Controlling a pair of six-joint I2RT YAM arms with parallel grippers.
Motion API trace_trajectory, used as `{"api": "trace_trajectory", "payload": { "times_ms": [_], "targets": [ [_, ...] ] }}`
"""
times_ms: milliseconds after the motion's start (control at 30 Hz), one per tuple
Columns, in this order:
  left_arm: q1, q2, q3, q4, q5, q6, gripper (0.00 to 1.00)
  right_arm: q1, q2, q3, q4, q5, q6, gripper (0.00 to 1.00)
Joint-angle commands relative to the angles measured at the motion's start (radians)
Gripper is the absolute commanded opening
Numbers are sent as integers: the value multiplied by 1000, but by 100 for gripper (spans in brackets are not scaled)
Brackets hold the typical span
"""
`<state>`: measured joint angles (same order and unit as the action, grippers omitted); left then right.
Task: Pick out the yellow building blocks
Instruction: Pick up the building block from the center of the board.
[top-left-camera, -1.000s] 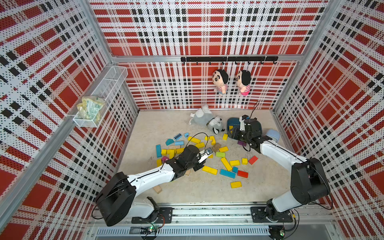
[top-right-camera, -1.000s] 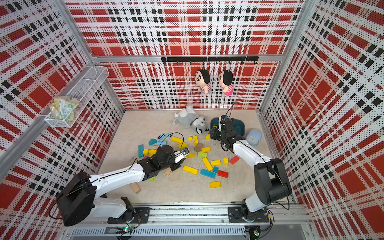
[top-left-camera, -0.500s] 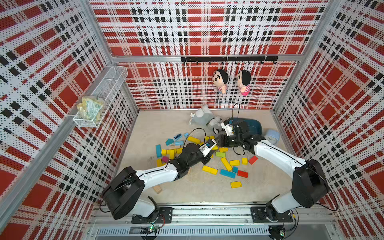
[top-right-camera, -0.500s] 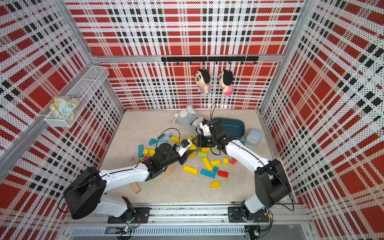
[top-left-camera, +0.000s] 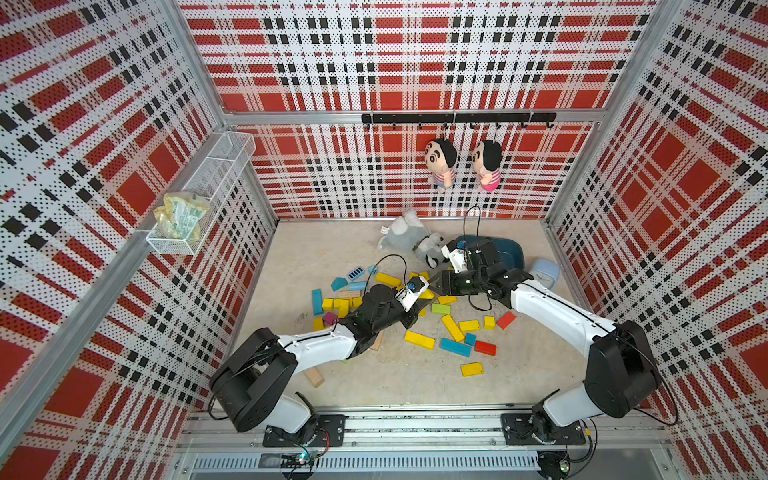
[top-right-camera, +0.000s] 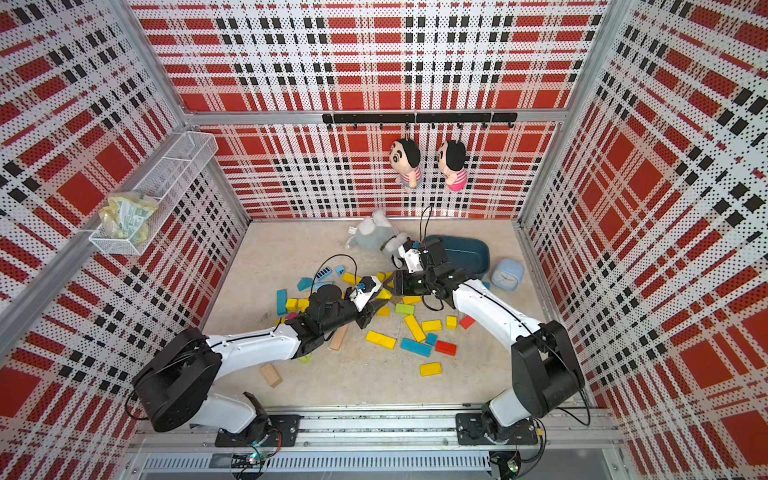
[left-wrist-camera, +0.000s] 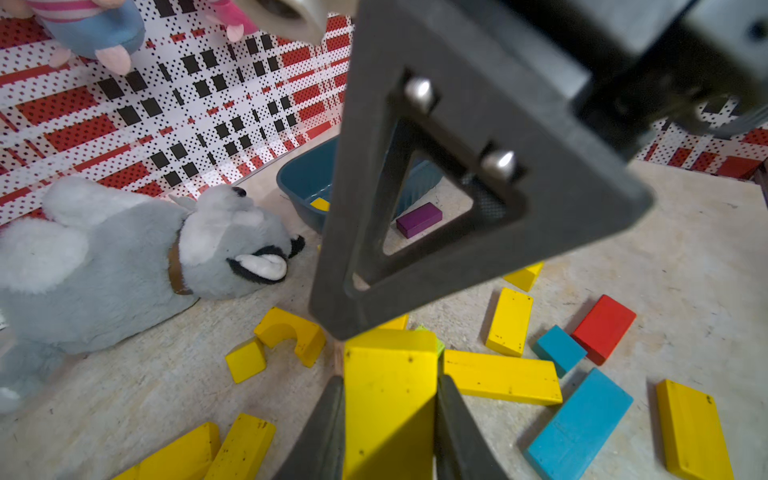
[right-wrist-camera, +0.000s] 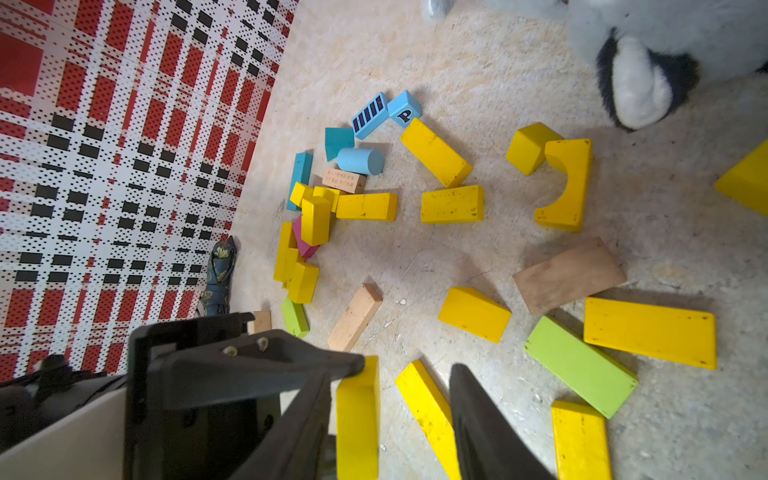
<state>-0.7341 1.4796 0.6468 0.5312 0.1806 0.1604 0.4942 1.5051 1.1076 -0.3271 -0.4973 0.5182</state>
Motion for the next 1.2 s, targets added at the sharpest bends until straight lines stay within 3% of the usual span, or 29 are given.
{"api": "trace_trajectory", "payload": {
  "times_ms": [0, 200, 333, 467, 600, 667, 733, 833, 867, 900, 1033, 1167],
  "targets": [
    [7, 17, 26, 33, 18, -4, 20, 6, -22, -3, -24, -17, -13, 47],
    [12, 24, 40, 32, 34, 24, 20, 20, 40, 39, -70, -79, -49, 45],
    [15, 28, 44, 32, 36, 24, 20, 25, 58, 37, -78, -90, -54, 38],
    [14, 28, 42, 32, 39, 24, 20, 25, 66, 38, -72, -92, -58, 28],
    [18, 33, 43, 32, 45, 24, 21, 25, 69, 39, -60, -93, -49, 11],
    [18, 29, 40, 33, 42, 27, 28, 22, 62, 31, -45, -84, -40, 7],
    [18, 23, 37, 34, 33, 28, 43, 11, 51, 14, -10, -83, -15, 3],
    [19, 2, 26, 46, 3, 28, 77, -32, 20, -24, 69, -64, 61, 0],
    [20, -8, 18, 55, -7, 29, 93, -52, 7, -40, 96, -51, 87, 0],
    [22, -21, 10, 62, -17, 30, 98, -78, -8, -56, 120, -33, 109, 0],
    [27, -74, -29, 103, -91, 2, 98, -185, -56, -116, 221, 38, 192, 0],
    [35, -115, -56, 114, -228, -72, 99, -276, -43, -107, 238, 212, 234, 0]
  ]
}}
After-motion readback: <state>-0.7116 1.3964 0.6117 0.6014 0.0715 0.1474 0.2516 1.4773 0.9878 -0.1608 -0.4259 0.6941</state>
